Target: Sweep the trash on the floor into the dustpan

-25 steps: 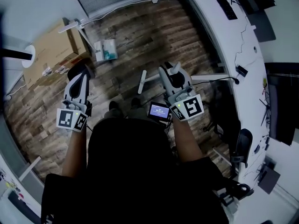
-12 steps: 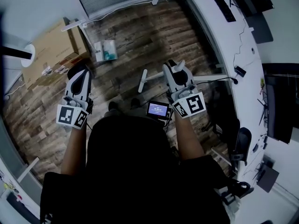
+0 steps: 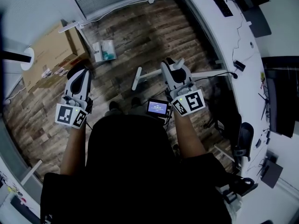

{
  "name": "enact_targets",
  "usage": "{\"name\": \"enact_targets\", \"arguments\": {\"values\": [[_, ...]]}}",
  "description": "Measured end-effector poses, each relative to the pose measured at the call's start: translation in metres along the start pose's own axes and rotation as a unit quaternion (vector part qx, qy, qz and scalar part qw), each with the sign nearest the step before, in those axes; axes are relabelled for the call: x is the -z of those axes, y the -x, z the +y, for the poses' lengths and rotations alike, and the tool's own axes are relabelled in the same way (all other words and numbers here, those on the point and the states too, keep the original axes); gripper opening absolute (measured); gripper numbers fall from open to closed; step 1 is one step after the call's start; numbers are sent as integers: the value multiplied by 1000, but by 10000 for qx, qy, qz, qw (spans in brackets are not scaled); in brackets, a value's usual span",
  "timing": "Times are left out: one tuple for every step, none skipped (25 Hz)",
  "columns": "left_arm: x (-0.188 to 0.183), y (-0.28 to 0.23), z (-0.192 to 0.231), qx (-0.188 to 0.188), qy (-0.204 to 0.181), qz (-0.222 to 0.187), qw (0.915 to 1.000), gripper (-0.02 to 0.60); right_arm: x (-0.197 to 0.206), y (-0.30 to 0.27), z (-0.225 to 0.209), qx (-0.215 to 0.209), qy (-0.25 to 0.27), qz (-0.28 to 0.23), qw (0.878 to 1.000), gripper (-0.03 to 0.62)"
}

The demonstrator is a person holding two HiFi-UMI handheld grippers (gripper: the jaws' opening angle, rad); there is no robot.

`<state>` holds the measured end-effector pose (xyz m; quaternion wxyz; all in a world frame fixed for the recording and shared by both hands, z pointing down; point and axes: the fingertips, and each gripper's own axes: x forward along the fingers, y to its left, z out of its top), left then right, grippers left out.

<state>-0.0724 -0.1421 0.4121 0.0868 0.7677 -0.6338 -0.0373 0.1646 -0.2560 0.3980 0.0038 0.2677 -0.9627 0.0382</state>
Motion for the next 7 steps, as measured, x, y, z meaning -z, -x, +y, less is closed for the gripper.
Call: {"name": "enact_targets", "arguments": {"values": [[0, 0, -2, 20, -1, 5, 10000, -5, -1, 1, 0, -7, 1, -11, 10000, 78], [0, -1, -3, 37, 1, 12, 10000, -5, -2, 1, 1, -18, 4, -22, 10000, 78], [0, -1, -4, 50, 6, 23, 10000, -5, -3, 1, 2, -34, 9, -31, 10000, 78], [1, -1, -4, 58, 13, 35, 10000, -5, -3, 1, 3, -53, 14, -35, 10000, 78], [1, -1, -5, 64, 21, 47, 10000, -5, -3, 1, 4, -74, 19, -34, 10000, 78], [2, 0, -6, 68, 30, 58, 10000, -5, -3, 1, 4, -94, 23, -31, 9999, 78], [3, 0, -7, 72, 39, 69, 9999, -5, -3, 1, 5, -113, 27, -28, 9999, 78]]}}
